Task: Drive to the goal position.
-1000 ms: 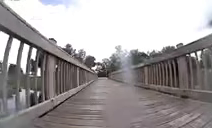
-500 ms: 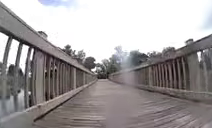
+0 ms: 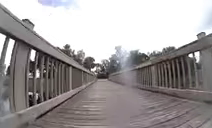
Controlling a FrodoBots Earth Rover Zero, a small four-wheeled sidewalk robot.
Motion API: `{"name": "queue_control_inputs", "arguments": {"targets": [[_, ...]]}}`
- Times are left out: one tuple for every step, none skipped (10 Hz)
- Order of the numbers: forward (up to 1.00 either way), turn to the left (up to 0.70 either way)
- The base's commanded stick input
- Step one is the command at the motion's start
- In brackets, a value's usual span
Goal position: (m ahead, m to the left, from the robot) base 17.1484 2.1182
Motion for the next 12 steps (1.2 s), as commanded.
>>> {"name": "queue_control_inputs", "arguments": {"targets": [[0.60, 0.00], [0.60, 0.00], [0.60, 0.00], [0.60, 0.00], [0.60, 0.00], [0.60, 0.00], [0.60, 0.00], [0.60, 0.00], [0.60, 0.00], [0.60, 0.00], [0.60, 0.00], [0.60, 0.00]]}}
